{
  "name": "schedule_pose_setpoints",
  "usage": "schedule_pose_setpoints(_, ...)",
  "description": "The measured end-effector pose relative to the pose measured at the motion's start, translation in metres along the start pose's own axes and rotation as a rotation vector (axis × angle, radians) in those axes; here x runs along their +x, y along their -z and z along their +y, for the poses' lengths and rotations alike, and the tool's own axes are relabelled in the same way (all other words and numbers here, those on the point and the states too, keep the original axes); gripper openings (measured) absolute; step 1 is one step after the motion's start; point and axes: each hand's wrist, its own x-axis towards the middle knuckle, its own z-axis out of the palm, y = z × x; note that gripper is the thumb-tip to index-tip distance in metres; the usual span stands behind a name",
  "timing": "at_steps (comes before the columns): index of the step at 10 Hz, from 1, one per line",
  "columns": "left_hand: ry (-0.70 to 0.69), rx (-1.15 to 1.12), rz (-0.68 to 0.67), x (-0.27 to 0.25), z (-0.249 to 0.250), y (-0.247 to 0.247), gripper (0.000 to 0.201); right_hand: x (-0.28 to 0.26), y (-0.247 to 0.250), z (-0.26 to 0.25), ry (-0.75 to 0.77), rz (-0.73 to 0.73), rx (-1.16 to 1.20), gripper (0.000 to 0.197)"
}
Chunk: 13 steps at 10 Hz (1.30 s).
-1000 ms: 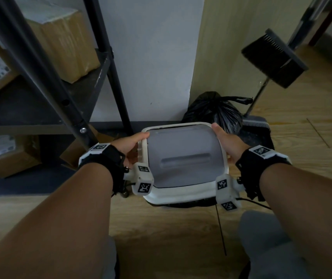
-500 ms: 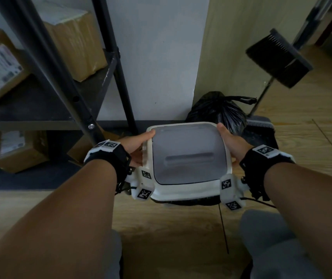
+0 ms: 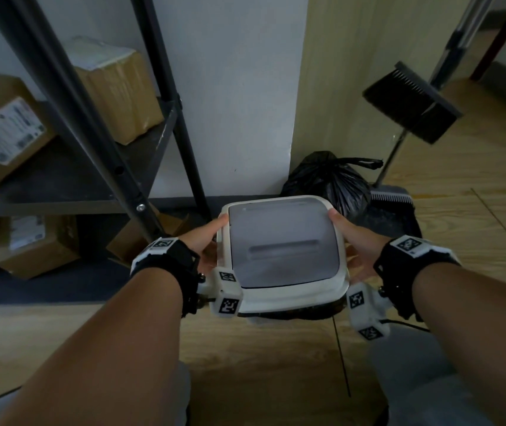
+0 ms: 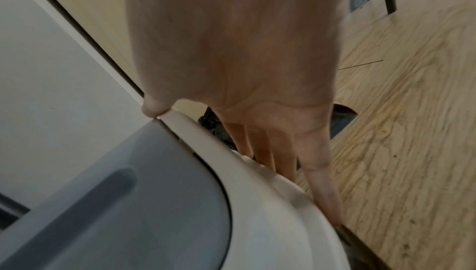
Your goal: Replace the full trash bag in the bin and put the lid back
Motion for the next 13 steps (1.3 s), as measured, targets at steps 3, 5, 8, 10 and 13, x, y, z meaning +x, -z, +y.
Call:
schedule_pose_setpoints(3,-0.074,-0.057,0.076,0.035,0.019,0.006,0.056,0.017,-0.005,-0.013,0.052,0.043,0.135,0.069)
schedule_pose_setpoints(5,-0.113,-0.066,0.113,0.050,0.029,0.005,0.052,0.029,-0.007,-0.018,0.087,0.090,0.173,0.078)
schedule_pose_setpoints(8,-0.153,-0.069,0.177,0.063,0.022,0.009,0.070,0.024,-0.014,-0.022,0.129,0.181,0.010,0.091)
schedule_pose_setpoints(10,-0.236,0.047,0.181,0.029,0.026,-0.004,0.025,0.013,-0.018,-0.034,0.275,0.230,-0.290,0.074)
schedule_pose_setpoints(13,-0.361,0.235,0.220,-0.025,0.050,-0.016,0.029,-0.031,0.002,-0.060,0.418,0.250,-0.460,0.045)
